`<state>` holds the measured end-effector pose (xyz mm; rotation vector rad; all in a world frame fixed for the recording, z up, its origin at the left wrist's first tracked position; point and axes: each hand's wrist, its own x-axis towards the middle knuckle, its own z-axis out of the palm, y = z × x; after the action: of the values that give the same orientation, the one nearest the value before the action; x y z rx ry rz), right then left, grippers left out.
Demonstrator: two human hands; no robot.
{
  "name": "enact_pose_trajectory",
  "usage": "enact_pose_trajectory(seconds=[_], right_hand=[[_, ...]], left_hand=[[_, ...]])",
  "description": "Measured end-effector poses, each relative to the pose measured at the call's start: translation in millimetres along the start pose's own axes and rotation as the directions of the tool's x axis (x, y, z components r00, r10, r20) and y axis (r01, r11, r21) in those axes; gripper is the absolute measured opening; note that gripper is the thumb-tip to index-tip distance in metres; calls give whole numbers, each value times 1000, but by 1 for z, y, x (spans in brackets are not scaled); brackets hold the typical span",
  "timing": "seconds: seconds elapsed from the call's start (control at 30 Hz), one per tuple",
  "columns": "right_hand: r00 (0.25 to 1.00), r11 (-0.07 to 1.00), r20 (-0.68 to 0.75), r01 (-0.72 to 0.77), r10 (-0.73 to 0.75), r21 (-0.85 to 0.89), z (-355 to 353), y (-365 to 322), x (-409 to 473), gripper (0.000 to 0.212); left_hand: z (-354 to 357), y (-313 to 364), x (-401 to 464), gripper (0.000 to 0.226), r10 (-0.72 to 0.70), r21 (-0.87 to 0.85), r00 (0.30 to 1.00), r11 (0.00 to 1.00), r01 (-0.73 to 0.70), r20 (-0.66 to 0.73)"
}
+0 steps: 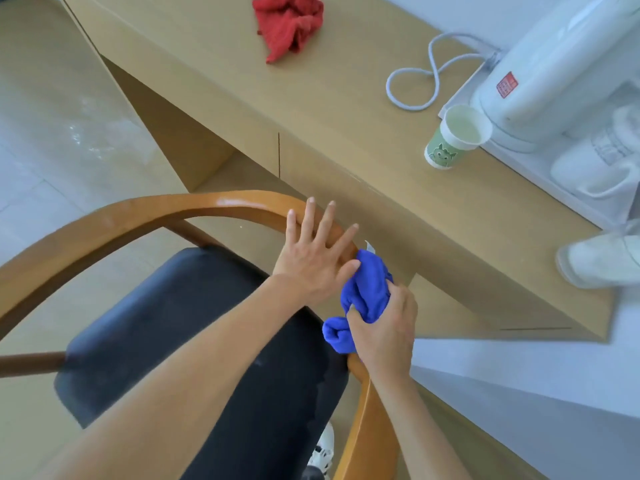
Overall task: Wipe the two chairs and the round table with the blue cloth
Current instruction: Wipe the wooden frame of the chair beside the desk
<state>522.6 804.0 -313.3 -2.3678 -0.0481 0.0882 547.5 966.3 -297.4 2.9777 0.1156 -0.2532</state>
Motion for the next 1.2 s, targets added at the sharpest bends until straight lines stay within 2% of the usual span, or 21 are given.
enact_pose_trajectory(seconds=[0.1,0.3,0.37,0.43,0.5,0.53,0.6,0.67,0.8,0.97,1.07,1.13,1.2], right_hand=[[1000,1000,30,1,-1,10,-1,-2,2,42],[985,989,92,-144,146,-32,-17,22,-43,32],[979,989,158,-116,130,-94,-19,27,-74,33],[976,980,200,-43,82,-193,-19,26,-120,43],[988,985,141,-35,59,-168,-20,25,-166,56],[991,991,103,-78,89,-107,-21,27,-184,59],[983,983,41,-183,182,29,-23,36,-203,56],[977,976,-3,-211,211,49,-25,37,-201,53],[990,991,-40,-133,132,-17,-23,29,-152,54],[986,989,78,-148,146,17,-33,32,-58,53],[993,998,101,-53,55,-15,-40,38,-85,52],[996,1000,93,5,-3,-22,-46,47,-137,53],[994,998,82,69,-68,-7,-48,56,-205,52]], left_hand=[[8,-1,0,64,0,101,999,995,4,-47],[17,-2,5,62,-4,99,998,995,11,-67],[17,-4,6,62,-9,104,998,994,16,-70],[15,-4,6,62,-10,109,998,994,16,-59],[13,-5,7,62,-2,114,999,993,7,-41],[13,-5,7,62,2,114,999,994,2,-37],[13,-5,7,62,8,109,999,994,-3,-48],[16,-5,6,61,12,99,997,995,-3,-81],[21,-7,7,62,12,95,995,995,-2,-96],[19,-4,7,59,-9,95,995,995,18,-95],[16,-1,6,57,-32,76,995,996,39,-89],[13,9,2,59,-43,66,996,997,48,-81],[15,27,-6,65,5,106,999,994,0,-48]])
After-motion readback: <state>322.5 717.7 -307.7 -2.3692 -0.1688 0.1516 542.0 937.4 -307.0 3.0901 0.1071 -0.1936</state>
